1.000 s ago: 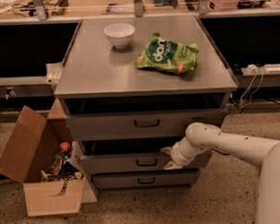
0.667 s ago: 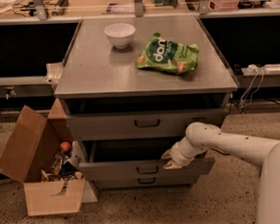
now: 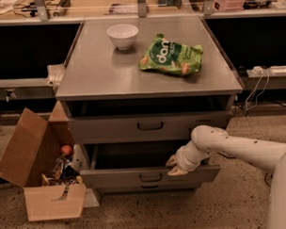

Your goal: Open middle drawer

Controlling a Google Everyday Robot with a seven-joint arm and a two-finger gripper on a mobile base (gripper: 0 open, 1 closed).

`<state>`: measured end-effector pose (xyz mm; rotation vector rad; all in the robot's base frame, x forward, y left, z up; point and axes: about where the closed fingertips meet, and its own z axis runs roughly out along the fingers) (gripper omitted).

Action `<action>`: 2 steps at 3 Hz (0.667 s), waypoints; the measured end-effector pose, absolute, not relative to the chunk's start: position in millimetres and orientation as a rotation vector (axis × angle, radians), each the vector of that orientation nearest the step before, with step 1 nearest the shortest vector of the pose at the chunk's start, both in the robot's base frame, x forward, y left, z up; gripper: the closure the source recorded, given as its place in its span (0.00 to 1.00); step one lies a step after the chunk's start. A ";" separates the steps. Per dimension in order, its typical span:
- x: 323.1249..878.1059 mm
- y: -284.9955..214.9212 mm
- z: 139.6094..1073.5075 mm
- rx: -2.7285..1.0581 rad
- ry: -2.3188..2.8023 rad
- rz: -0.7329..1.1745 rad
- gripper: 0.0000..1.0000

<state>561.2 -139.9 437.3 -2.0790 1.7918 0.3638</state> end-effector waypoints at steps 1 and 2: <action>561.2 -139.9 437.3 -2.079 1.792 0.364 0.60; 561.1 -139.8 437.2 -2.079 1.792 0.364 0.36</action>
Offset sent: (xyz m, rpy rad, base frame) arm 0.0000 0.0000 0.0000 0.0000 0.0000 0.0000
